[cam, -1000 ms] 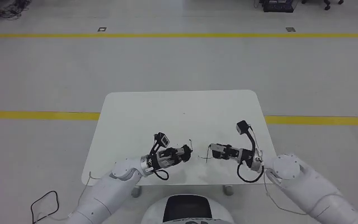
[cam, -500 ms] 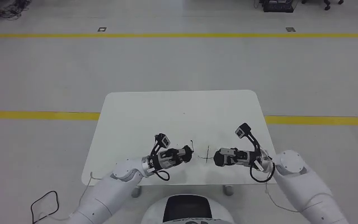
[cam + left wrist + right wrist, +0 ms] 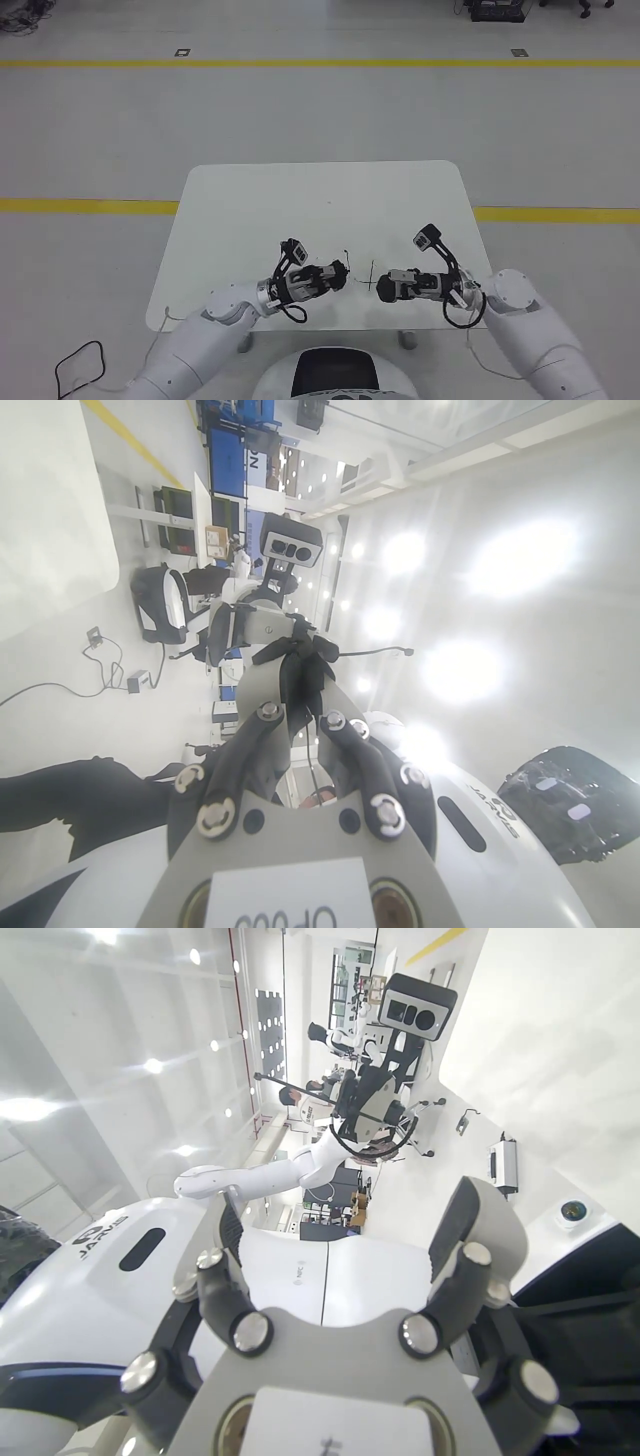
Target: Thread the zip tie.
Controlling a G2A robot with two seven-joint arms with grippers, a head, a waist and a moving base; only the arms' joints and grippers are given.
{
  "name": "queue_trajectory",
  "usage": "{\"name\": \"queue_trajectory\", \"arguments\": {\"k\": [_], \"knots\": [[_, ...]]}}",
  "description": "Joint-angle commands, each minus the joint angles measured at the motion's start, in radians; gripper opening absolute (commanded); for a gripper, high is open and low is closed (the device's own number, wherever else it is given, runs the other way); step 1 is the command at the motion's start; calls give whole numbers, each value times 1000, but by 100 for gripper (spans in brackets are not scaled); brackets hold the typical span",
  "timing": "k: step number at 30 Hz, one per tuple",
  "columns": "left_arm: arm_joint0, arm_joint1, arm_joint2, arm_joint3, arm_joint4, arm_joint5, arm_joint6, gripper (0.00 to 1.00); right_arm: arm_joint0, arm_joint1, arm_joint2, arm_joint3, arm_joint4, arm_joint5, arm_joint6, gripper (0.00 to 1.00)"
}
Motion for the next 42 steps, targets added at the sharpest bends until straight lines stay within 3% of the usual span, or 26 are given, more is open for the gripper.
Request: {"name": "queue_trajectory", "arguments": {"k": [1,4,10,19,27,28,29,32,36,42], "knots": [[-4,-7,7,-7,-21,-1,-17,0,13,-3,-11,31,53,23,26,100],[-12,-23,18,0,-39,-1,-41,0,53,-14,-45,114,192,68,133,100],[-30,-71,22,49,-86,-1,-66,0,128,-30,-166,195,376,115,145,100],[-28,-75,23,43,-89,-1,-45,0,125,-31,-167,185,379,120,121,100],[-23,-101,31,41,-122,-1,-60,0,133,-50,-187,218,466,134,145,100],[-24,-105,30,42,-123,-1,-64,0,135,-52,-188,222,472,131,145,97],[-24,-109,29,45,-125,-1,-68,0,136,-54,-190,225,476,129,145,81],[-25,-120,23,55,-124,-1,-78,0,139,-57,-195,233,482,123,145,63],[-25,-134,14,70,-128,-1,-93,0,141,-61,-204,243,487,117,145,49],[-21,-151,-9,84,-130,-1,-114,0,149,-64,-209,256,486,109,145,42]]}}
